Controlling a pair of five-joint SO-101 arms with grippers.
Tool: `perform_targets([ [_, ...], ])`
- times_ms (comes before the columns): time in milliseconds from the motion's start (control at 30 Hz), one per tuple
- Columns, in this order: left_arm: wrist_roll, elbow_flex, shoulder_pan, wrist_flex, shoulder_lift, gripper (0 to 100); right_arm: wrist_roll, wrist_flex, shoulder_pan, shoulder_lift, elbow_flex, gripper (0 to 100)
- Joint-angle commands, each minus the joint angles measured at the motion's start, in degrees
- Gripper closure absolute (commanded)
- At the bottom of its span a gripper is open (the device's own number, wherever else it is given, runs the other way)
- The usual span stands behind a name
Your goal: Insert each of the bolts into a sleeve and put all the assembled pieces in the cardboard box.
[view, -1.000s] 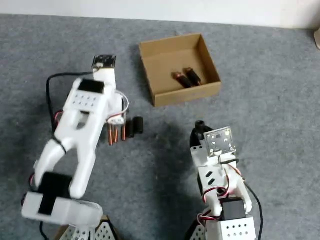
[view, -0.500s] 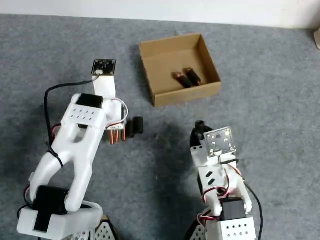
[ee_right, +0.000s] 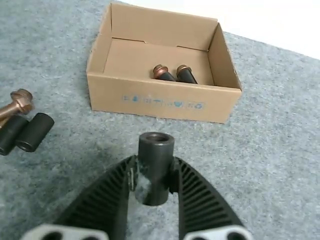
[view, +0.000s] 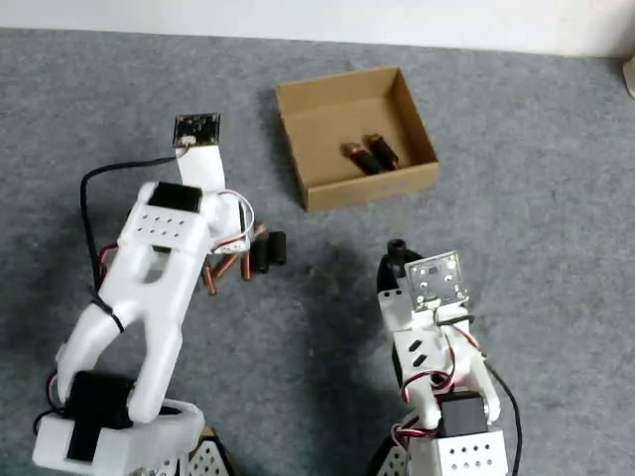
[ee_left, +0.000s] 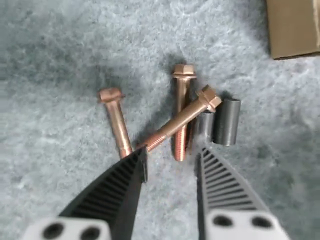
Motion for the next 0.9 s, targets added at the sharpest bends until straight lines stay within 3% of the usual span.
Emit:
perform_targets([
  [0, 0.79, -7.96, -3.91, 2.02, 7.34, 85, 0.70, -1.80, 0.57, -0.66, 2.15, 99.4],
  [300, 4.04, -29.76, -6.64, 17.76, 30.55, 85, 0.70, -1.80, 0.57, -0.66, 2.15, 99.4],
  [867, 4.04, -40.31, -9.71, 18.55, 46.02, 89, 0.70, -1.80, 0.57, -0.66, 2.15, 99.4],
])
